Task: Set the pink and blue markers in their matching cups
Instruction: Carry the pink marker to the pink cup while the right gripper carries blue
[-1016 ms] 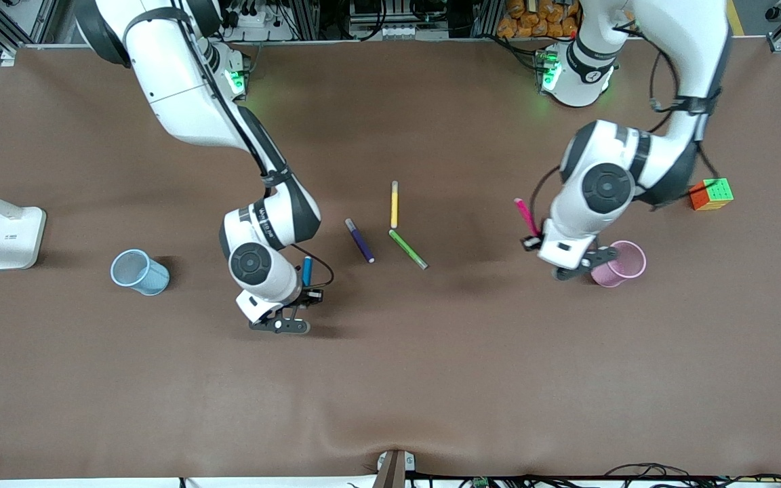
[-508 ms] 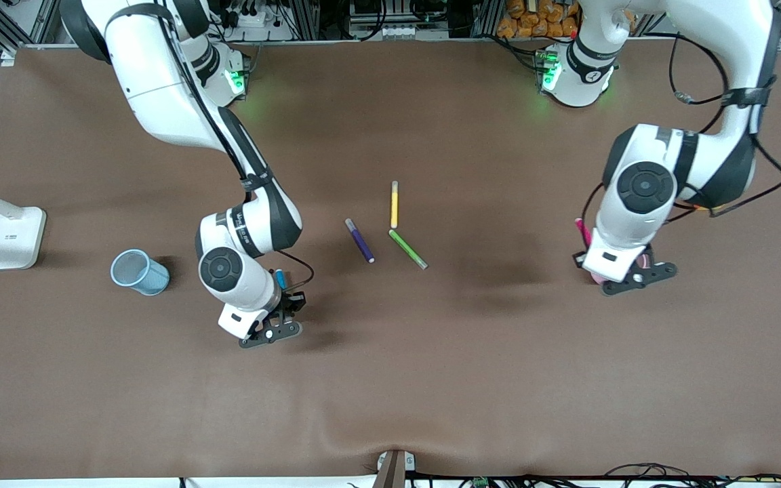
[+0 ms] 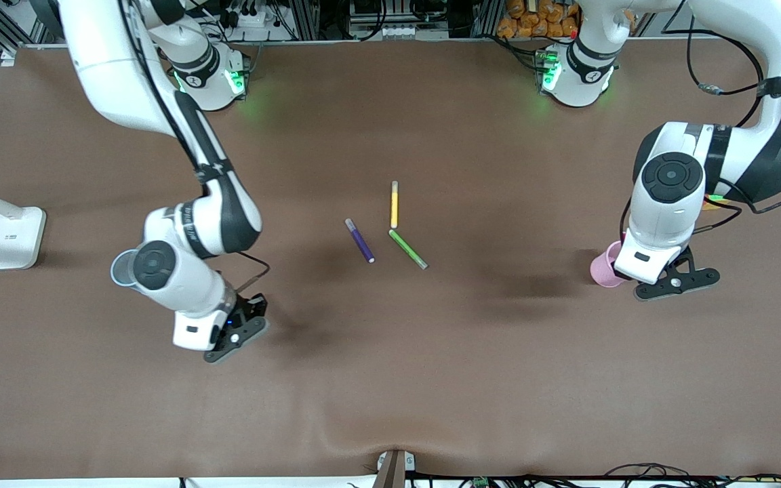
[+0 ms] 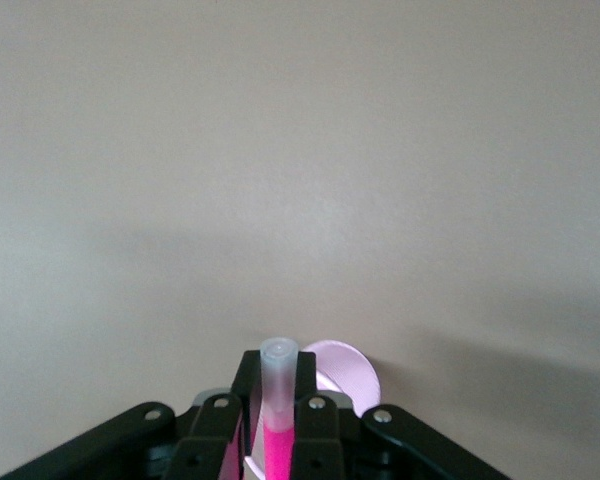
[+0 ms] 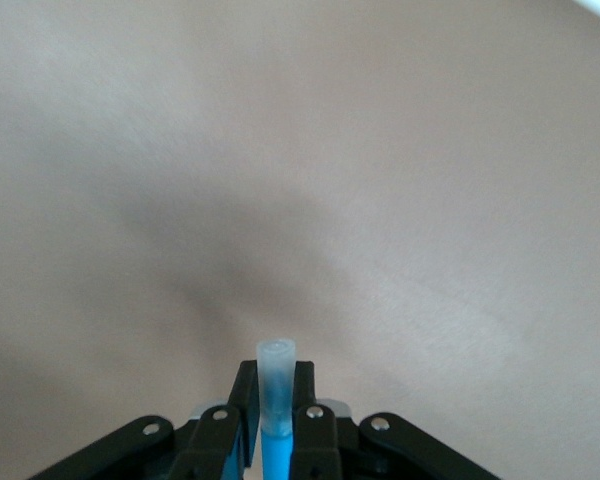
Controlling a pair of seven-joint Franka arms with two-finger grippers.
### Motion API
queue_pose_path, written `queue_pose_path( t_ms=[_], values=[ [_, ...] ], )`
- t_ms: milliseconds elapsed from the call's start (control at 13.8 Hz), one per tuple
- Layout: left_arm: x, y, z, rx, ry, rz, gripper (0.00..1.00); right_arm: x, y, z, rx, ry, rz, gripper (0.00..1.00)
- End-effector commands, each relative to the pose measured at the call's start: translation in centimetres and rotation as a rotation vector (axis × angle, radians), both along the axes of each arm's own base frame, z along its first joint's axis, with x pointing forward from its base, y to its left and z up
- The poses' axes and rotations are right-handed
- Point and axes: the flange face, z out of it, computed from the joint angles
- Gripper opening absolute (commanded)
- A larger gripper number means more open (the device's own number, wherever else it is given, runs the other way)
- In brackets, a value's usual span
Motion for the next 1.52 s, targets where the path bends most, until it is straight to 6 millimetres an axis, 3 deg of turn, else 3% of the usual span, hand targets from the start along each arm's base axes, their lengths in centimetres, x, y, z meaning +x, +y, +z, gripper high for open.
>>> queue_pose_path(
  t_ms=[0, 145, 290, 508, 725, 943, 1451],
  values=[
    [-0.8, 1.5, -0.4, 0.024, -0.035, -0.034, 0.00, -0.6, -3.7, 3.5, 0.152, 0.065, 0.018, 0.00],
    [-0.8, 1.7, -1.1, -0.003, -0.066, -0.054, 0.00, -0.5, -6.5, 6.2, 0.284, 0.066, 0.022, 0.00],
    [-0.6, 2.5, -1.6, 0.013, -0.081, -0.073, 0.00, -0.1, -11.2, 7.5, 0.343, 0.073, 0.016, 0.00],
    [-1.9, 2.2, -3.3, 0.039, -0.122, -0.058, 0.00, -0.6, -15.7, 10.4, 0.562, 0.066, 0.110, 0.00],
    [-2.7, 1.7, -4.5, 0.022, -0.147, -0.024, 0.00, -1.1, -21.0, 11.2, 0.619, 0.022, 0.197, 0.00],
    [-2.8, 1.6, -5.0, -0.010, -0.169, -0.014, 0.00, -2.1, -24.2, 13.5, 0.732, -0.041, 0.374, 0.00],
    [-4.4, 1.4, -7.4, 0.019, -0.194, -0.008, 0.00, -3.6, -31.1, 11.9, 0.780, -0.235, 0.627, 0.00]
  ],
)
